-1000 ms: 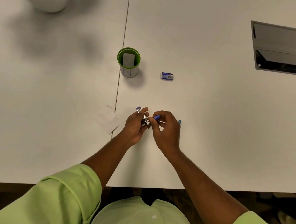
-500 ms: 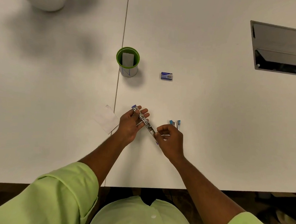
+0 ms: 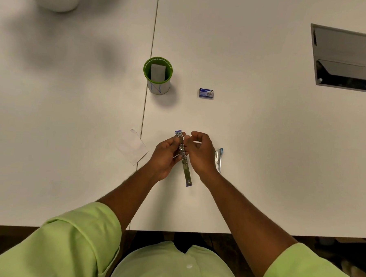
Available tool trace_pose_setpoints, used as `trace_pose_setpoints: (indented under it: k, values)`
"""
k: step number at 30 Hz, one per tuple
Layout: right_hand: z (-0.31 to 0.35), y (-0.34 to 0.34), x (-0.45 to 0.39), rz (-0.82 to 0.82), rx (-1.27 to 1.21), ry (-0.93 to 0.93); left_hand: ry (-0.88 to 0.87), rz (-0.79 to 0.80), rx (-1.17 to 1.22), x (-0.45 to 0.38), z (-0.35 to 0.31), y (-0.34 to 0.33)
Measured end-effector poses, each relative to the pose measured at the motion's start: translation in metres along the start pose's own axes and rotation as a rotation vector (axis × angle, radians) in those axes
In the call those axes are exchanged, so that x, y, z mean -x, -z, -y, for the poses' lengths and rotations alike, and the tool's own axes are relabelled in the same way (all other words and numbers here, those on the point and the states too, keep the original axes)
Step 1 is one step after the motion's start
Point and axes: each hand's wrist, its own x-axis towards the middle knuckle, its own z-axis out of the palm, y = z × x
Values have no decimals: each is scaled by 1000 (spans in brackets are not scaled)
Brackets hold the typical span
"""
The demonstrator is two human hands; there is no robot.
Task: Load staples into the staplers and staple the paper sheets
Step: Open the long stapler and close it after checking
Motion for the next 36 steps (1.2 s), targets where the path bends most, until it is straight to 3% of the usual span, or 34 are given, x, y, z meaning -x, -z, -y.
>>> trace_pose_setpoints:
  k: [4, 19, 36]
  values:
    - [1, -6, -3, 69, -27, -116, 24, 23, -66, 0, 1, 0]
    - [2, -11, -3, -5, -265, -245, 14, 52, -68, 1, 3, 0]
    - [-7, -11, 1, -35, -271, -257, 31, 60, -78, 3, 4, -2]
